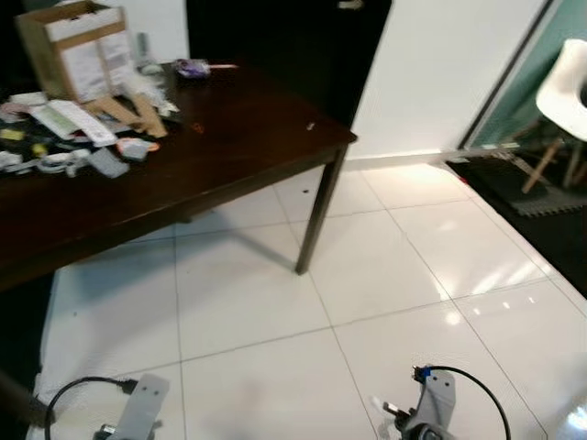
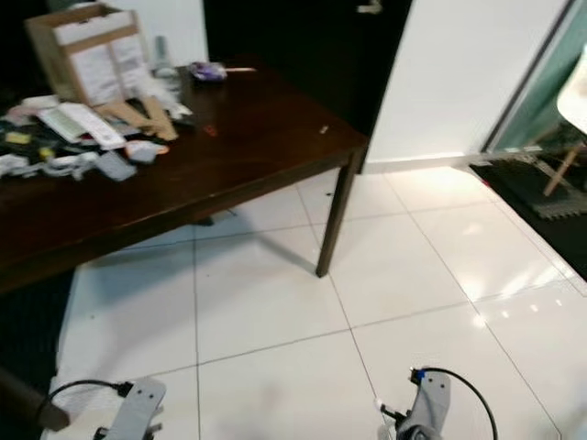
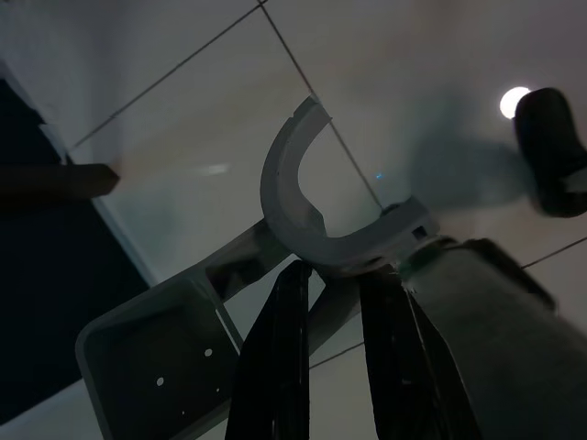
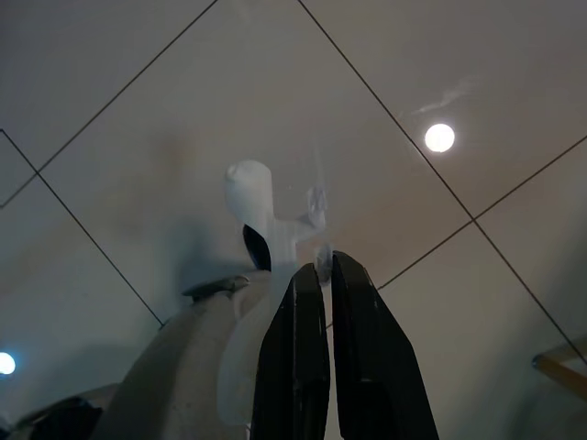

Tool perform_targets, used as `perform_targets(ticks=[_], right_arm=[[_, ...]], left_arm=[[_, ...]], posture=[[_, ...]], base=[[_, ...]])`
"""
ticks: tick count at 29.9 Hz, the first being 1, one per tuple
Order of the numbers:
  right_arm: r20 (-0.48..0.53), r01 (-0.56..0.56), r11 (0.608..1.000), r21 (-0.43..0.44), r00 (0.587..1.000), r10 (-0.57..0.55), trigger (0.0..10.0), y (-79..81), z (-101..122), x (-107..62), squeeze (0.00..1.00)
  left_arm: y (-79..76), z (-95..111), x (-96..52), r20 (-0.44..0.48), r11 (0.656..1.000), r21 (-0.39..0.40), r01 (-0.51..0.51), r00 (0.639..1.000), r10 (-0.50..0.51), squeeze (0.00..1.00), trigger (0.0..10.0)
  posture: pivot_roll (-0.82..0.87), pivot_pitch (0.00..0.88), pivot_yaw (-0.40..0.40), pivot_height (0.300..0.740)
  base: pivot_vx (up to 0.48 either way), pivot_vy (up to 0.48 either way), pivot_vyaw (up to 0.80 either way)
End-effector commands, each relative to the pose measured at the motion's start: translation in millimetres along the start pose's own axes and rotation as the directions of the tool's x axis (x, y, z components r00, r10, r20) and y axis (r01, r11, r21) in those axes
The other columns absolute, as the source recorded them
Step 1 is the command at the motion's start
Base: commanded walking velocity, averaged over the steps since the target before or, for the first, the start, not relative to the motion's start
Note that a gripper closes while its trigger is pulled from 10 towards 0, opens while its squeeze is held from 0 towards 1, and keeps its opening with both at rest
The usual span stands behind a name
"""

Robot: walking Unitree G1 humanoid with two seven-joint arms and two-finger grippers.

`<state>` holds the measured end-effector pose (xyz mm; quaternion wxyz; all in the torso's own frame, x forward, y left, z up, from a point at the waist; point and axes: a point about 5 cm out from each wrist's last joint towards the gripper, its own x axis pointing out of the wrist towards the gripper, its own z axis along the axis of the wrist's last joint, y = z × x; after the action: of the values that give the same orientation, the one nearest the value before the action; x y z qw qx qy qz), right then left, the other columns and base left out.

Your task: Picking trash to rubbish bin

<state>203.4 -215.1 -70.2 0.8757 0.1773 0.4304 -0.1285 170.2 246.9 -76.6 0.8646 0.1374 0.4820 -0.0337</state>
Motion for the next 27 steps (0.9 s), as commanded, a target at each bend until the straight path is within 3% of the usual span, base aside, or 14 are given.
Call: perform_targets(ticks=[1,3,5,16,27], right_arm=[[-0.021,0.005,1.0,-0.012,1.0,-0.006,10.0,-1.9,-5,-0.6,0.0],[-0.045,0.011,0.999,-0.044,0.999,-0.013,10.0,-3.7,-12,-1.5,0.0],[-0.054,0.011,0.999,-0.036,0.998,-0.013,10.0,-3.8,-17,-2.1,0.0],[-0.082,0.041,0.999,-0.024,0.996,-0.043,10.0,-15.6,-31,-6.3,0.0],[-0.107,0.04,0.998,-0.049,0.993,-0.045,10.0,-14.3,-40,-7.6,0.0]], left_arm=[[8.8,-11,-3.2,-0.037,0.999,-0.012,-0.033,0.999,0.033,0.0,10.0],[15.1,-13,-4.4,-0.033,0.98,-0.18,-0.086,0.996,0.081,0.0,10.0],[15.8,-14,-4.6,-0.036,0.976,-0.195,-0.094,0.995,0.089,0.0,10.0],[1.1,-14,-1.7,-0.067,0.999,0.001,-0.05,0.996,0.05,0.0,10.0],[-18.1,-37,-4.7,-0.141,0.995,0.095,-0.015,0.99,0.028,0.0,10.0]], posture=[[0.11,0.09,-0.052,0.74],[0.1,0.09,-0.046,0.74],[0.08,0.086,-0.047,0.74],[0.06,0.087,-0.015,0.74],[0.07,0.095,-0.026,0.74]], base=[[0.0,0.0,-0.8],[0.0,0.0,-0.8],[0.0,0.0,-0.8],[0.0,0.0,-0.8],[0.0,0.0,-0.8]])
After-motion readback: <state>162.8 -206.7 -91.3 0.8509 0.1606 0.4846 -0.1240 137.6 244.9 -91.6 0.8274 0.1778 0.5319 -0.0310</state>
